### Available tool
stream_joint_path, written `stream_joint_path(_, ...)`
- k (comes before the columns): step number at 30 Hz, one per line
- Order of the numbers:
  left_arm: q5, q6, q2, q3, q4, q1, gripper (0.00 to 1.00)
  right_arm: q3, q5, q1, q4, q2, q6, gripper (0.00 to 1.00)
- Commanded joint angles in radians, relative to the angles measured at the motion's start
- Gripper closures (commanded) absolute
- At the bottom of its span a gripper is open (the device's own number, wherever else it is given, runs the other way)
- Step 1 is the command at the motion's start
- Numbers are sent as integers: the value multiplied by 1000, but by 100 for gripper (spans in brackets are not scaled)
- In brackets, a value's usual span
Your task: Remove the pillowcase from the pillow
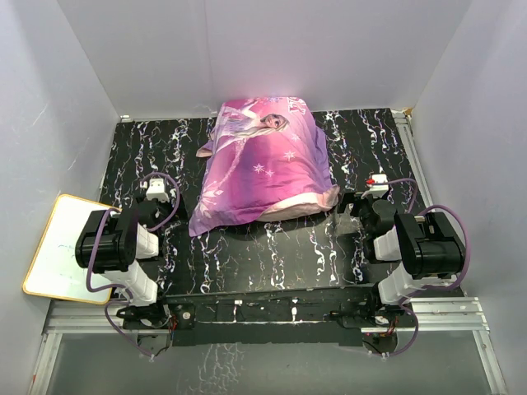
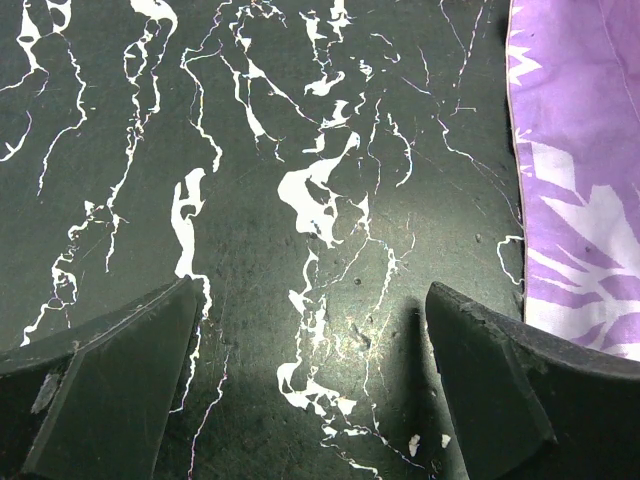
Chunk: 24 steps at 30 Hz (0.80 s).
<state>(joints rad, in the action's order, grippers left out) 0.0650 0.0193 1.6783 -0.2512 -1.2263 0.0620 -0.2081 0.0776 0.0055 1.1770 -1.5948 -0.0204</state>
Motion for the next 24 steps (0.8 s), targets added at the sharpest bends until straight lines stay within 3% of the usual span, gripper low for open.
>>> stream_joint_path(1, -5, -4, 0, -19, -21, -4, 3, -25, -6, -2, 39, 4, 7, 2)
stream_joint_path(10, 1, -4, -2, -17, -24, -4, 3, -30, -23, -2, 35, 2, -1, 2)
stream_joint_path(12, 15, -11, -33, -51, 52, -3, 3, -58, -80, 0, -22, 42, -9, 2)
stream_joint_path(14, 20, -10, -103, -156, 303, -3, 3, -202, -155, 10, -345, 99, -32, 2)
stream_joint_path(16, 48, -53, -146, -359, 662, -2, 3, -354, -214, 10, -550, 124, -106, 2)
stream_joint_path(20, 231, -156, -137, -718, 1193, -2, 3, -449, -268, -2, -620, 171, -475, 2)
stream_joint_path(22, 318, -194, -128, -858, 1379, -2, 3, -504, -216, -36, -665, 191, -606, 2)
stream_joint_path(24, 413, -240, -122, -971, 1530, -3, 3, -591, -178, -47, -830, 190, -728, 2)
